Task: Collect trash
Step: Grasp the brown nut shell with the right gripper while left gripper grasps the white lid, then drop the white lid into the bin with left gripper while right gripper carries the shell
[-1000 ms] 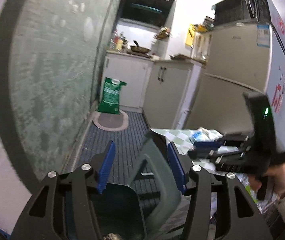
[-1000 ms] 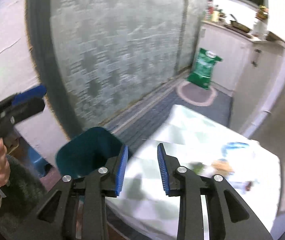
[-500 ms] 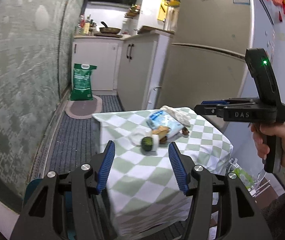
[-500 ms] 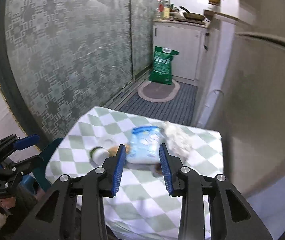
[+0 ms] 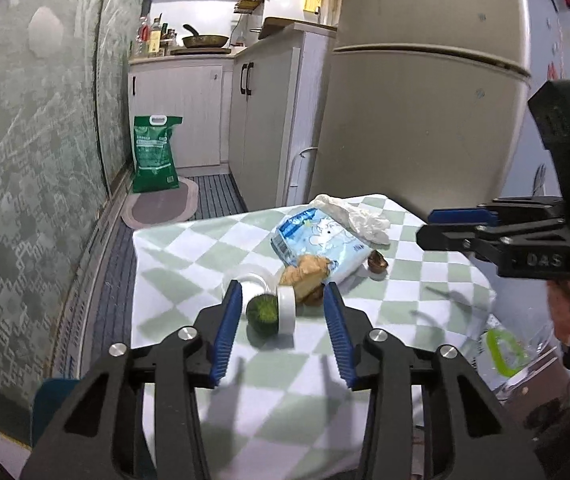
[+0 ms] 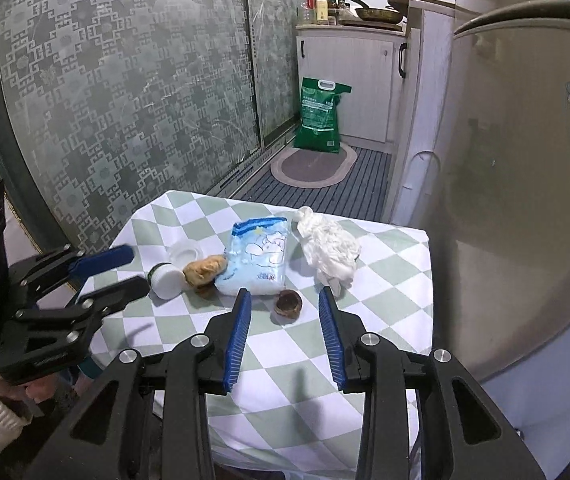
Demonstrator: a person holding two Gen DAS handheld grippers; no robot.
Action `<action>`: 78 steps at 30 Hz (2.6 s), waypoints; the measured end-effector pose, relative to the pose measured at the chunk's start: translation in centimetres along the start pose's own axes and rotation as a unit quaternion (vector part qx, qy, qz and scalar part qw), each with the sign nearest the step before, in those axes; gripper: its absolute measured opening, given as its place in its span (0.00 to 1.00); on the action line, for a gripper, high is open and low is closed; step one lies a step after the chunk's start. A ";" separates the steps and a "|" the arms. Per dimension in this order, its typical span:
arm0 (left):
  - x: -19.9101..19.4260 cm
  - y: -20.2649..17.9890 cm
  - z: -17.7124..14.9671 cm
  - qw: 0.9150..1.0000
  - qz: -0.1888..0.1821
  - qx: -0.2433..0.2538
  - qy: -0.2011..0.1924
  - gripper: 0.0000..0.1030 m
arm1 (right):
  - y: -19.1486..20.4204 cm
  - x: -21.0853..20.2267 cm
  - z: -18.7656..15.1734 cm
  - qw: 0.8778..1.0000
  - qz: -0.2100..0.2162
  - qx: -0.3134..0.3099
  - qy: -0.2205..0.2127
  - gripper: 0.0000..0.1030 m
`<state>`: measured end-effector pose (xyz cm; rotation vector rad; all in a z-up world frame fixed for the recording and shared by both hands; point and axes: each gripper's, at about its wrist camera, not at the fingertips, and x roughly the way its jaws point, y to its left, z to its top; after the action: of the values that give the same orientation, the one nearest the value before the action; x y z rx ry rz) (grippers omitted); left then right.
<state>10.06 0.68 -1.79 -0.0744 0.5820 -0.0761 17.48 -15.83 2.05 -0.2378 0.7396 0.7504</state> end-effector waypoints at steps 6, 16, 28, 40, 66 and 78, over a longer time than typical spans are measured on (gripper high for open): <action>2.2 0.1 0.0 1.000 -0.001 -0.009 0.016 0.33 | -0.7 0.3 -0.5 1.000 -0.003 0.004 0.007 0.34; 2.7 0.3 0.2 1.000 0.008 -0.007 0.011 0.18 | -1.3 0.3 -1.0 1.000 -0.008 0.005 0.013 0.32; 2.4 -0.7 -0.1 1.000 0.017 0.024 0.006 0.10 | -0.8 1.3 -0.9 1.000 0.007 0.004 0.021 0.28; 1.3 0.9 0.0 1.000 -0.017 -0.018 0.005 0.10 | -0.1 4.9 -1.0 0.999 -0.005 -0.015 0.036 0.28; -2.7 5.6 0.0 0.989 -0.096 -0.112 -0.016 0.10 | 3.8 1.9 2.1 0.999 -0.013 -0.031 0.003 0.20; -6.3 8.8 -0.5 0.989 -0.078 -0.118 -0.036 0.10 | 8.7 2.2 3.9 0.998 0.029 -0.057 -0.007 0.20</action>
<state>5.01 9.98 0.45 -0.3524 0.5109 -0.1554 14.56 -6.65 3.88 -0.3156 0.6932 0.8492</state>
